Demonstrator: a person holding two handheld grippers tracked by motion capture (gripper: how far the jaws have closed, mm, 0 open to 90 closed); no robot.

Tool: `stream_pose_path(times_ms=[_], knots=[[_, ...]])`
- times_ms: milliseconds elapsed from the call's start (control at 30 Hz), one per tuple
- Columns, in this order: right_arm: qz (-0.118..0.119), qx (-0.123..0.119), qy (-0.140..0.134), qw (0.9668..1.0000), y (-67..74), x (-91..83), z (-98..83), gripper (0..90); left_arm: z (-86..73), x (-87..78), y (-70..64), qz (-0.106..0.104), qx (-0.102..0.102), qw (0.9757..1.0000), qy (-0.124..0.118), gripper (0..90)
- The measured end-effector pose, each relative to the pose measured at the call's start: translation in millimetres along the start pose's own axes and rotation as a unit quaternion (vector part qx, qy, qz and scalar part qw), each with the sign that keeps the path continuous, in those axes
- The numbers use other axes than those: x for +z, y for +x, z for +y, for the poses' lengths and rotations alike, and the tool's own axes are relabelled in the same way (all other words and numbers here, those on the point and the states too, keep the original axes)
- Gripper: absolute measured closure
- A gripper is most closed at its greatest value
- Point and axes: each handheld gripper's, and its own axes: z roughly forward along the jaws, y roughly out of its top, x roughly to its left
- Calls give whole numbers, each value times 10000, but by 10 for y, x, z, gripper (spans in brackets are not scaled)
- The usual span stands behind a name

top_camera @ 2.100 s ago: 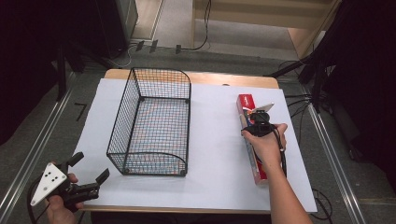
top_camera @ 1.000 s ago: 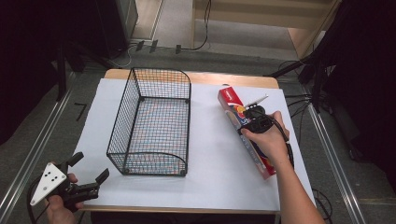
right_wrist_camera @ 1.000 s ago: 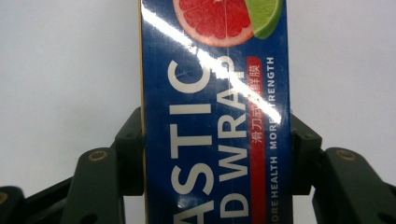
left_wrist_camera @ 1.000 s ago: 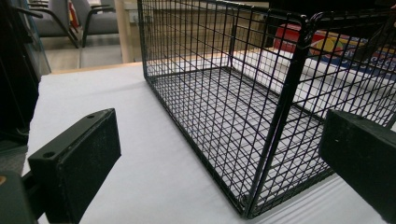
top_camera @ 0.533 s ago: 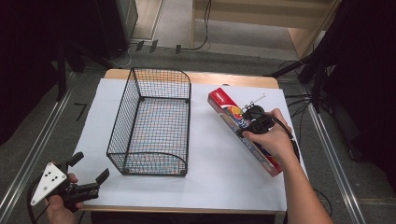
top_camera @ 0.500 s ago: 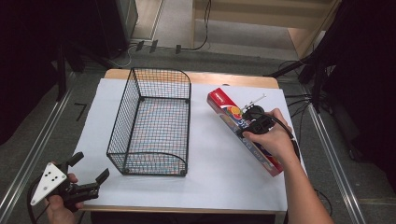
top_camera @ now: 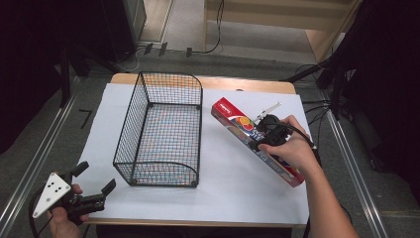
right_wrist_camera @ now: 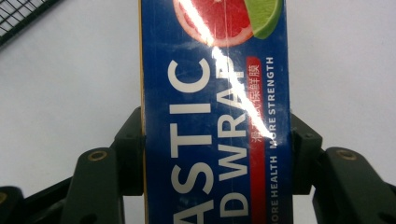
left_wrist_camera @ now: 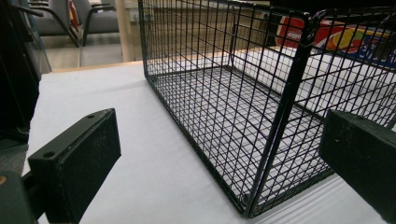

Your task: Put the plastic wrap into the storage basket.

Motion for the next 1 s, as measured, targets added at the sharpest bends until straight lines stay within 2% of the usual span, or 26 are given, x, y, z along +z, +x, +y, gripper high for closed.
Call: stream_pose_path(times_ms=[100,533,1000], knots=[[48,-21,-47,10000,20,-27,16,408,2,0,-5,4,-7,10000,-2,0],[-1,-195,-179,9997,138,-141,182,409,0,-1,3,-2,-7,10000,-23,0],[87,-471,-296,9984,371,-196,396,409,4,-7,6,-9,-2,10000,-12,0]])
